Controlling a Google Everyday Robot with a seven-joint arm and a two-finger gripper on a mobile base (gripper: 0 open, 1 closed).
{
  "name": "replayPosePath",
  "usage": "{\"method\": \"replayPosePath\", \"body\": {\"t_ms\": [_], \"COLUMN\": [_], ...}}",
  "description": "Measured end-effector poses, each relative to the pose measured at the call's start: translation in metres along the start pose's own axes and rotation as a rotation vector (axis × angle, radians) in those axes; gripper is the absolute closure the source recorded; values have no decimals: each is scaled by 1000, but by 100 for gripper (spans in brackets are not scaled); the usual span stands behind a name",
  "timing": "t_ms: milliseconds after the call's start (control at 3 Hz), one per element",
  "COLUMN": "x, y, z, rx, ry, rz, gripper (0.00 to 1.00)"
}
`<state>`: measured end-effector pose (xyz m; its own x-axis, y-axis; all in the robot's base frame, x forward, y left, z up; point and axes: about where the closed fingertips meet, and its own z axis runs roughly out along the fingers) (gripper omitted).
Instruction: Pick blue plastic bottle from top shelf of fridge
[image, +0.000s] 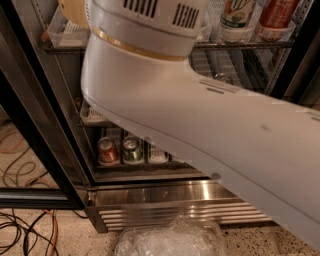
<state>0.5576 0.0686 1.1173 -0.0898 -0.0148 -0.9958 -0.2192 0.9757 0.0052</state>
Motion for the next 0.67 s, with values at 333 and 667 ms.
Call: {"method": "replayPosePath", "body": {"t_ms": [333,667], "x": [-1,12], "y": [10,23], "z": [-1,9], "rx": [2,25], "ry": [-7,-1], "rz": [-12,-16], "gripper": [0,0]}}
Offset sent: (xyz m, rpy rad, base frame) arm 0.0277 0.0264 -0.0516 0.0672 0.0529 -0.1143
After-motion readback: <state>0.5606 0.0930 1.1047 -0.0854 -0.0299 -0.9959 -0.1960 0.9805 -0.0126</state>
